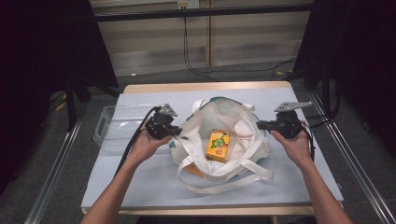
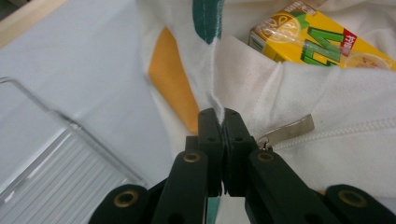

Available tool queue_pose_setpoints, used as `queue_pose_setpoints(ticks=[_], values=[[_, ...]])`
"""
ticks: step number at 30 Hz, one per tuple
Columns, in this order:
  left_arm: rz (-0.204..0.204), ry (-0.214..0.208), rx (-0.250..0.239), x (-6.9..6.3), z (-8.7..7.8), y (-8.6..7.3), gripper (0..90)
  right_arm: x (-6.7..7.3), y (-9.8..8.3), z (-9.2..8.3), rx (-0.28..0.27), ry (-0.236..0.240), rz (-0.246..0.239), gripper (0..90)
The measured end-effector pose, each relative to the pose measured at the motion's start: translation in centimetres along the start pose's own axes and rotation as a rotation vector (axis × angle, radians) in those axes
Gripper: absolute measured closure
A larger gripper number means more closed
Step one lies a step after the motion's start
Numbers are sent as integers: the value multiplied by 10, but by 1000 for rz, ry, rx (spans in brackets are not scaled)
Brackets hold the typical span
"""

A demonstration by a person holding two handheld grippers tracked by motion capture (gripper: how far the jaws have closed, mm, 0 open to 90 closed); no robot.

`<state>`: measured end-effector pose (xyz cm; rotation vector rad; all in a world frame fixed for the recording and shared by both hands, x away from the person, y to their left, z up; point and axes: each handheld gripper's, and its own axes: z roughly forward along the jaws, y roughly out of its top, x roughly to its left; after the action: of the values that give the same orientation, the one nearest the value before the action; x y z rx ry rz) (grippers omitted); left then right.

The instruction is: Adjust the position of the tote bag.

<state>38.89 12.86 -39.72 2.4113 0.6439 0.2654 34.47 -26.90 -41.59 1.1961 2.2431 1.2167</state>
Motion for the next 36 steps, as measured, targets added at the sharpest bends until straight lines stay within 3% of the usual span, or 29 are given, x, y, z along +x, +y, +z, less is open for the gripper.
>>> queue_pose_setpoints(ticks=[5, 8, 14, 18, 21, 25, 27, 32, 36], values=[[-2, 3, 73, -3, 20, 3, 885, -3, -6, 17, 59, -18, -5, 886], [-14, 7, 88, -7, 27, 3, 885, -6, -16, 26, 76, -14, 7, 886], [29, 7, 136, -20, 46, -5, 885, -5, -33, 42, 152, -40, -8, 885], [3, -2, 122, -21, 51, -10, 885, -6, -39, 44, 175, -33, -10, 885], [25, 4, 126, -22, 52, -11, 885, -6, -42, 45, 171, -30, 6, 884], [15, -5, 96, -20, 47, -13, 855, -3, -39, 42, 163, -49, -16, 807], [1, -13, 69, -20, 41, -14, 794, -3, -37, 37, 140, -56, -19, 775], [1, -20, -12, -19, 19, -19, 680, -6, -31, 22, 59, -16, 15, 711], [3, -17, -78, -22, 1, -26, 615, -2, -24, 11, 16, -8, 2, 657]])
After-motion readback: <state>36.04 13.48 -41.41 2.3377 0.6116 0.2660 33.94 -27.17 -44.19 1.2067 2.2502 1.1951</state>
